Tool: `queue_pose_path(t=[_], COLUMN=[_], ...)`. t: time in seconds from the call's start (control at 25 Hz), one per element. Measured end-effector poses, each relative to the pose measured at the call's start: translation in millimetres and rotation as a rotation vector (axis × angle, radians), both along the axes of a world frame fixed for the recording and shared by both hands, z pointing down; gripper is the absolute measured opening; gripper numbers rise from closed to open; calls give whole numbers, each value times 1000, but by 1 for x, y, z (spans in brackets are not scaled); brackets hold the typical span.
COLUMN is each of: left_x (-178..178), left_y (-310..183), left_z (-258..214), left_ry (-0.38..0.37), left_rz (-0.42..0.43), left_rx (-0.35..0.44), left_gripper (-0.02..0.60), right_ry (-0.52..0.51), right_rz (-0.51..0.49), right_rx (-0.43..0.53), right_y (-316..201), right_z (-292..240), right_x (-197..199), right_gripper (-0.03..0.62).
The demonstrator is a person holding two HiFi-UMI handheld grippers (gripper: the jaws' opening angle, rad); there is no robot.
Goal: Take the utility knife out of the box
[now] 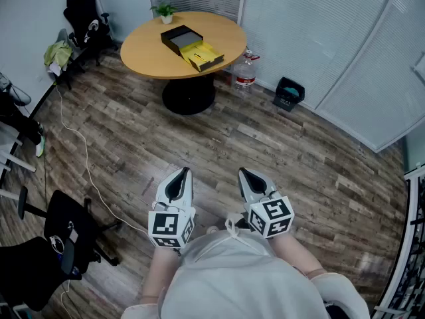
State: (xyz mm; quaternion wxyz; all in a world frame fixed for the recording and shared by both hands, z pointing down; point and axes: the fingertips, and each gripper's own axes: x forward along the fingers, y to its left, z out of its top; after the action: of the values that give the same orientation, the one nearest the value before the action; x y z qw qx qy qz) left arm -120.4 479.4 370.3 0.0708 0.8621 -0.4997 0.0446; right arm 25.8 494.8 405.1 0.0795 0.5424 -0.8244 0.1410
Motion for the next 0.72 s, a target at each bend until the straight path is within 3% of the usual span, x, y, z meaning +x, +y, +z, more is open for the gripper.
queue_pose_path(t=[0.72], left_x=[-14], left_y=[-31], left_z=[19], left_ry=[21], left_rz=[-16], left_rx=[-66], left_gripper=[6], right_ry=[3], right_rz=[29], right_rx=[-76], right_y=[-38], right_z=[18], right_x=[-6], right_gripper=[0])
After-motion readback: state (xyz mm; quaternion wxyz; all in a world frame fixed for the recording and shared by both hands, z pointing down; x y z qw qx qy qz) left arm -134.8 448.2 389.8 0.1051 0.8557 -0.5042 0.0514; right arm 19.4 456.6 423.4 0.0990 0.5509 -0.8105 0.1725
